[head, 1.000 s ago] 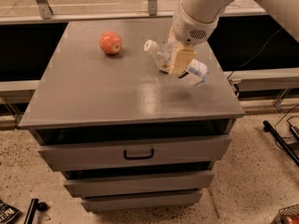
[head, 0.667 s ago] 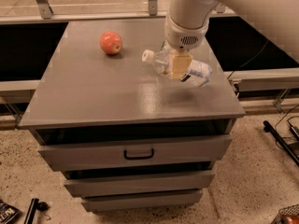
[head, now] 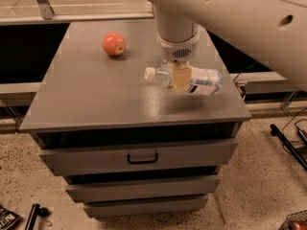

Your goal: Knock blue plastic bottle over

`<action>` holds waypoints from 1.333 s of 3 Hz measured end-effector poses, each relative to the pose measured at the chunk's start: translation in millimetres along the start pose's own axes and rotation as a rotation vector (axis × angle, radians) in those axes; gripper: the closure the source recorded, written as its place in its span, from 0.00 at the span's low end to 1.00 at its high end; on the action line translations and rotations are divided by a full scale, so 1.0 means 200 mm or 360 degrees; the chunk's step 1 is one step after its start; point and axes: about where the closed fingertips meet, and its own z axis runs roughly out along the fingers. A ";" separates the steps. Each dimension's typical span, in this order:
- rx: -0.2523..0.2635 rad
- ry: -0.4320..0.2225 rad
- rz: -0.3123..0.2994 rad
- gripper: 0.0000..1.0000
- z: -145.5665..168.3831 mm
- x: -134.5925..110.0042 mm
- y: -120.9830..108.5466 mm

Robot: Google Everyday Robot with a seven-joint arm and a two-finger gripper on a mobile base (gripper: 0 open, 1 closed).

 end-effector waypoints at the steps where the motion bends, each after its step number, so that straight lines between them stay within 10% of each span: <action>1: -0.0056 0.0022 0.0019 1.00 0.02 -0.02 0.05; 2: -0.0085 0.0071 0.0000 1.00 0.03 -0.07 0.09; 4: -0.0152 0.0121 -0.0027 0.59 0.12 -0.16 0.14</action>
Offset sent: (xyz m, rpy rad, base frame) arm -0.0310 0.0177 -0.0171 -0.1034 0.0764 -0.0280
